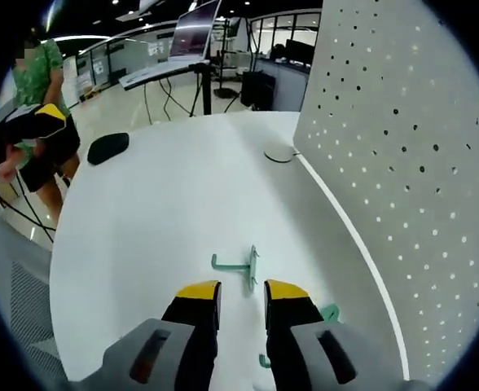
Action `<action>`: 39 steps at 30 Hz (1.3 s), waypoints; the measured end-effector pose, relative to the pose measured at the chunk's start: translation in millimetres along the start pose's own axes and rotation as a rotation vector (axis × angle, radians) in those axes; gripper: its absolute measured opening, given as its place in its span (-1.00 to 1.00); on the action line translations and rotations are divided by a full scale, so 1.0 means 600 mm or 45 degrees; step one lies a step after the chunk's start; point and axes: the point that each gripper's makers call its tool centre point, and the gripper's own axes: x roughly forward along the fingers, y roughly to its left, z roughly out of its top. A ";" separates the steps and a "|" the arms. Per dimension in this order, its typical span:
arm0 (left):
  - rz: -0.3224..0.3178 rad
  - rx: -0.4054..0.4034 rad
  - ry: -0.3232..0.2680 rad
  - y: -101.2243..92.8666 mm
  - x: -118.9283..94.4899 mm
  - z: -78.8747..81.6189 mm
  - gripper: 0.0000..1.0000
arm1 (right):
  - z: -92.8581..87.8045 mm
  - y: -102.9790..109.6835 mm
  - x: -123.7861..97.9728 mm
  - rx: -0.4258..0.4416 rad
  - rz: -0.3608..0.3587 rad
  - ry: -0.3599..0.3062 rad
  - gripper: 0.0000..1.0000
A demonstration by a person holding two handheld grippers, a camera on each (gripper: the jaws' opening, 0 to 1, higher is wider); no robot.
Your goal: Insert the hook assembly into the mounting plate slot until the hook locks in place.
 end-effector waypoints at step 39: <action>0.017 -0.008 0.020 0.011 0.014 -0.012 0.93 | -0.020 -0.016 0.044 -0.012 0.014 0.116 -0.95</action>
